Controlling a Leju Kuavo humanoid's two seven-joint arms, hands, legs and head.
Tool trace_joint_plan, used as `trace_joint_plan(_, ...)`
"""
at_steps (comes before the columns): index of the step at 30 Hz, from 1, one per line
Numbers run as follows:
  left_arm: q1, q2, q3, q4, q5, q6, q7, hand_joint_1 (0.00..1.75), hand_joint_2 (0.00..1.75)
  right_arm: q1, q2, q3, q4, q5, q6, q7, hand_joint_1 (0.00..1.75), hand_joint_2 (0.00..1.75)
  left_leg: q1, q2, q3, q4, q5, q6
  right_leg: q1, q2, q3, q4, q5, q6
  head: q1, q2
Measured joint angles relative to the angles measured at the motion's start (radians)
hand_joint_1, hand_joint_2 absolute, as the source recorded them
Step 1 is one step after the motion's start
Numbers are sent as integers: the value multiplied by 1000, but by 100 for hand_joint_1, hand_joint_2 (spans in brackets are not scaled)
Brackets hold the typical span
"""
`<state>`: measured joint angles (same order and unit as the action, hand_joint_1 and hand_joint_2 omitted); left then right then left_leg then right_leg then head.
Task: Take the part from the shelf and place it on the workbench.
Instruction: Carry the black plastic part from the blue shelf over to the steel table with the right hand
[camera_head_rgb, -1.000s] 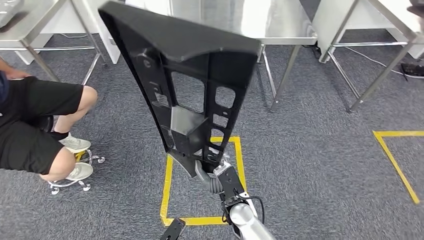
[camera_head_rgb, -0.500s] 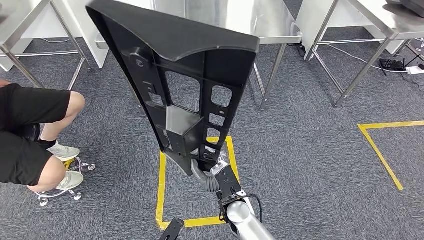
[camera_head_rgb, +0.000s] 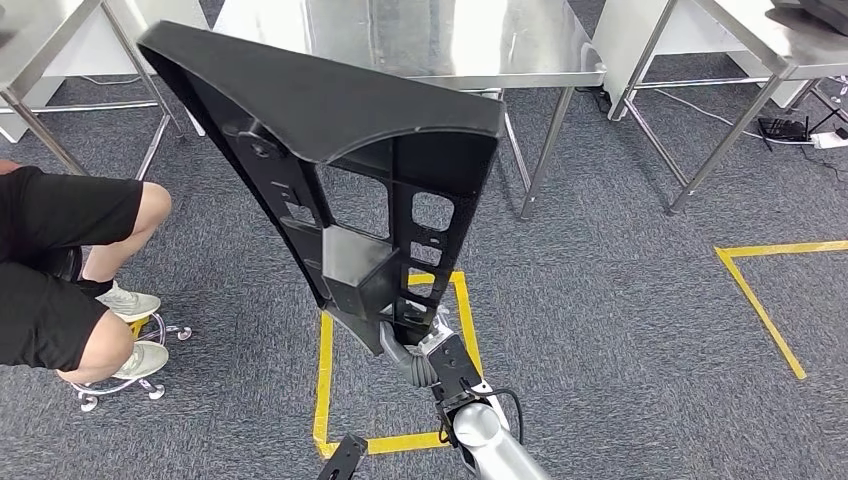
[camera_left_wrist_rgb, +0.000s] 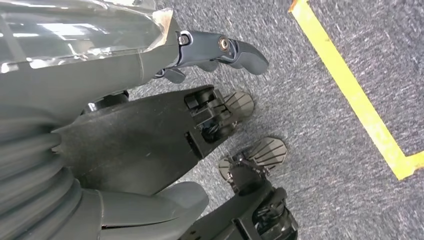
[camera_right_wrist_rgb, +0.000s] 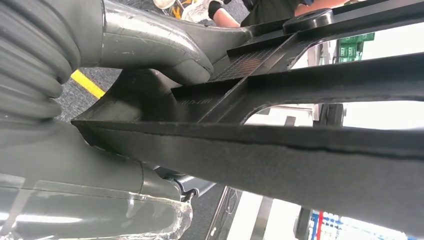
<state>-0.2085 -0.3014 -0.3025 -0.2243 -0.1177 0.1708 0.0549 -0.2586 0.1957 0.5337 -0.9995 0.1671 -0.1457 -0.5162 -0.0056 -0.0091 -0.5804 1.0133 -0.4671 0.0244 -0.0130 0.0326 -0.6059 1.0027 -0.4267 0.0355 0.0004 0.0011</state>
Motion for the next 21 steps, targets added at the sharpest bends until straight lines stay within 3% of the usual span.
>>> trace_joint_plan(21,-1,0,-7,0,-2,20,0,0,175,0,0,6,0,1,4,0,175,175,5,0,0,0,0,-1,3,0,0,1,0,0,0,0)
